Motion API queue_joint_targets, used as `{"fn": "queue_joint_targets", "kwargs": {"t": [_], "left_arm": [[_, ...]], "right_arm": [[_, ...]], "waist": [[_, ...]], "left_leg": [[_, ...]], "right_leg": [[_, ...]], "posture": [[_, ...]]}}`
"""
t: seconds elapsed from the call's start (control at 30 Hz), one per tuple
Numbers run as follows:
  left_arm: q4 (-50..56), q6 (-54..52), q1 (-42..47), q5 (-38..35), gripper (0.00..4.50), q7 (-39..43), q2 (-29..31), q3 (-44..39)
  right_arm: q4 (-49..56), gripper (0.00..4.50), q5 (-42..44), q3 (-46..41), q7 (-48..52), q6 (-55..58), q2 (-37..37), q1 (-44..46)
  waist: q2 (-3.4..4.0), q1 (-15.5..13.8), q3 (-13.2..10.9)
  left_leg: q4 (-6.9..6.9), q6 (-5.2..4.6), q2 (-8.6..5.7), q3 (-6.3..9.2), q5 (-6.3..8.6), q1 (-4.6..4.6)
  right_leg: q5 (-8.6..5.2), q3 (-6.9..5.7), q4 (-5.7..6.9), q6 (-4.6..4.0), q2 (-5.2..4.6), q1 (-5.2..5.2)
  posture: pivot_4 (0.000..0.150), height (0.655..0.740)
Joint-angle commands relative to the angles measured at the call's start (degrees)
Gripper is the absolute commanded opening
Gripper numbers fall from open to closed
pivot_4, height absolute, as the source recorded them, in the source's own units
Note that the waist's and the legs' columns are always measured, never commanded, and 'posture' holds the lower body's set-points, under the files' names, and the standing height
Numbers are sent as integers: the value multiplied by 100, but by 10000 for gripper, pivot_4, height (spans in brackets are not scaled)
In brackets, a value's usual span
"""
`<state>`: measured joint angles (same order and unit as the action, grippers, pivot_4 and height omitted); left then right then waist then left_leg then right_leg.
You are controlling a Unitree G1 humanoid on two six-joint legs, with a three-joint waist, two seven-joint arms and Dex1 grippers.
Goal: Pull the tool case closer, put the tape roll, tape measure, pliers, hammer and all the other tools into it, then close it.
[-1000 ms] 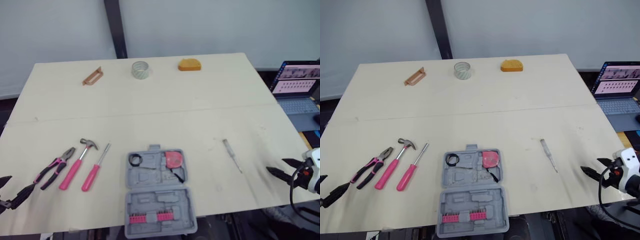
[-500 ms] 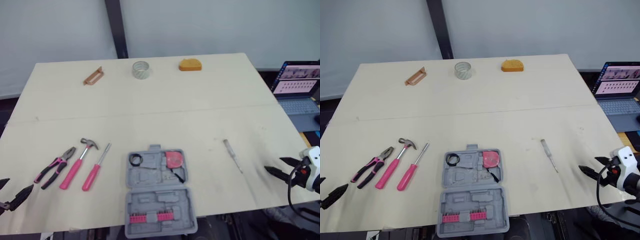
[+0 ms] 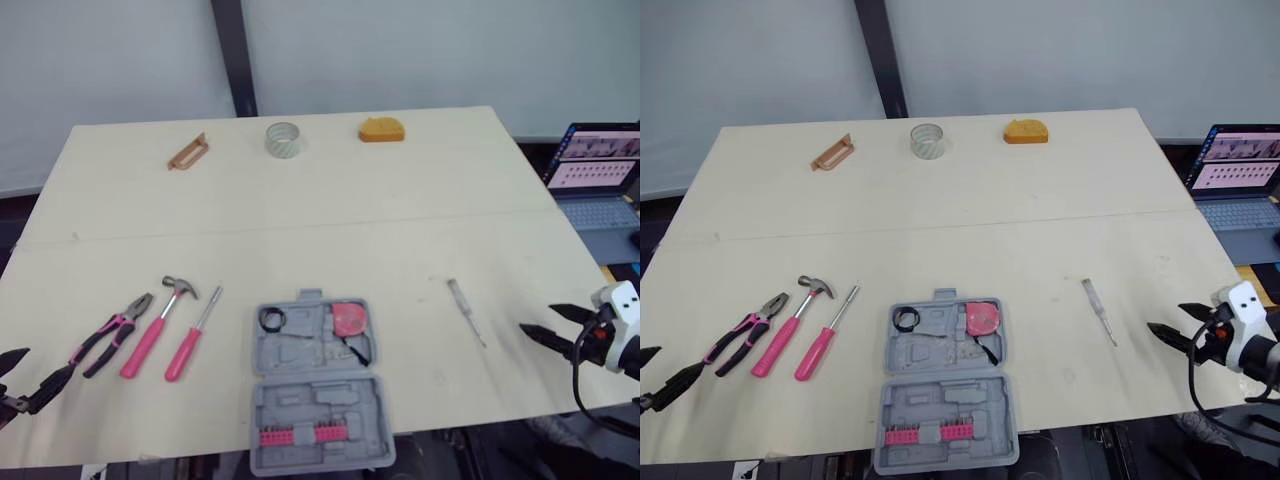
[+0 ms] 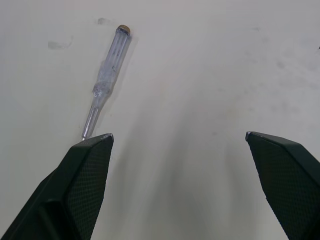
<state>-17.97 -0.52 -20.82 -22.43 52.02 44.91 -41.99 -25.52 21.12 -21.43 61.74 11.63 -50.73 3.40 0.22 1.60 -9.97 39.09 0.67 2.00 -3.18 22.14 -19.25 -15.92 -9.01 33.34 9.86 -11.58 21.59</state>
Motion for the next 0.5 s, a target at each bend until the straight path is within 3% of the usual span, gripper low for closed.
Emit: {"fn": "queue_joint_targets", "kwargs": {"t": [0.03,0.17,0.33,0.5], "left_arm": [[474,-117,-69,-147,45000,-44,-50,-41],[914,-334,-63,-181,45000,-86,-107,64],[2065,-1094,-85,-491,45000,-230,-406,486],[2935,-1531,-56,-476,45000,-708,-901,1053]], "right_arm": [[492,44752,269,-235,-100,231,39,-45],[1039,44752,435,-195,-138,507,101,-134],[2464,44752,789,216,-153,1159,268,-10],[3611,44752,1066,1133,-130,1762,544,849]], "waist": [[0,1,0],[0,-1,0],[0,-11,0],[0,3,0]], "left_leg": [[0,0,0,0,0,0],[0,0,1,0,0,0],[2,0,1,0,0,0],[4,1,5,2,0,2]], "right_leg": [[0,0,0,0,0,0],[0,0,0,0,0,0],[0,3,2,0,0,0],[0,2,7,0,2,0]], "posture": [[1500,7400],[1500,7400],[1500,7400],[1500,7400]]}}
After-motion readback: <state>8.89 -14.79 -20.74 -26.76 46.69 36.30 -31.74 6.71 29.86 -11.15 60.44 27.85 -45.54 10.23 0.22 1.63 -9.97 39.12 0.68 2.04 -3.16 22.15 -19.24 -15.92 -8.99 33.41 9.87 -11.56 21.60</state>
